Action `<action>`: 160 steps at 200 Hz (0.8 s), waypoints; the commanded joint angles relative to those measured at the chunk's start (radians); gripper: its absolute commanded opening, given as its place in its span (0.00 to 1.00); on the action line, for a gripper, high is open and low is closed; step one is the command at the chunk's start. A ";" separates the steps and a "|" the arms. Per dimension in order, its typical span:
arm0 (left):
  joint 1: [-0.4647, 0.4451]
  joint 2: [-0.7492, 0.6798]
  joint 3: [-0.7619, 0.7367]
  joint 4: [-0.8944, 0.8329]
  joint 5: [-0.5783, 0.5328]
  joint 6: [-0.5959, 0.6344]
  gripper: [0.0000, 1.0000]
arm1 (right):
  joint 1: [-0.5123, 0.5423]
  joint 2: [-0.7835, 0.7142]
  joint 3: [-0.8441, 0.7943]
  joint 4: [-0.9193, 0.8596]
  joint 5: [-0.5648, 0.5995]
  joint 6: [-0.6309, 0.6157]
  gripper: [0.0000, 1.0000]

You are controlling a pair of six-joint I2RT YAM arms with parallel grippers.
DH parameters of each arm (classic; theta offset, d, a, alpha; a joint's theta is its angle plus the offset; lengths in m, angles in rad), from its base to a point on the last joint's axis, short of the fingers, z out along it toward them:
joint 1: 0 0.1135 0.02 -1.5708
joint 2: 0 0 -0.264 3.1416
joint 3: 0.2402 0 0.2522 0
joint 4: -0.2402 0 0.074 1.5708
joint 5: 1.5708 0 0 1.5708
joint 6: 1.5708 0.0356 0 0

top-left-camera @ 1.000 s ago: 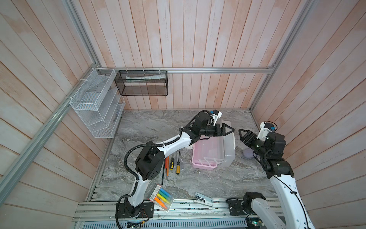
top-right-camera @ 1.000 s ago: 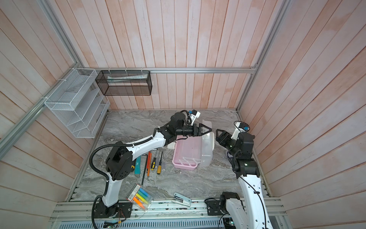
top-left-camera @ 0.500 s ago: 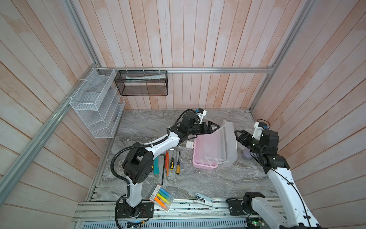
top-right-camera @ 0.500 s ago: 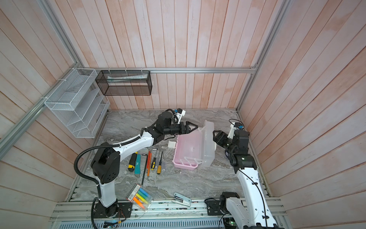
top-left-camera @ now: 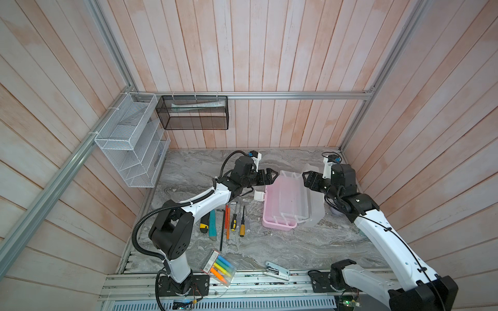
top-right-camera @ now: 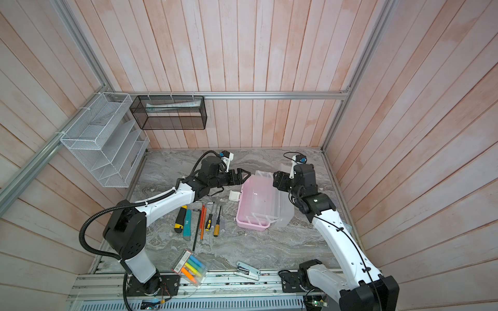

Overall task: Pack the tool kit
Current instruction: 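Push the clear lid back open with both grippers, exposing the pink tray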

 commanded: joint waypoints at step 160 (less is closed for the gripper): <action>0.057 0.196 -0.087 -0.048 -0.176 -0.069 0.78 | 0.000 0.020 -0.051 0.016 0.042 -0.044 0.76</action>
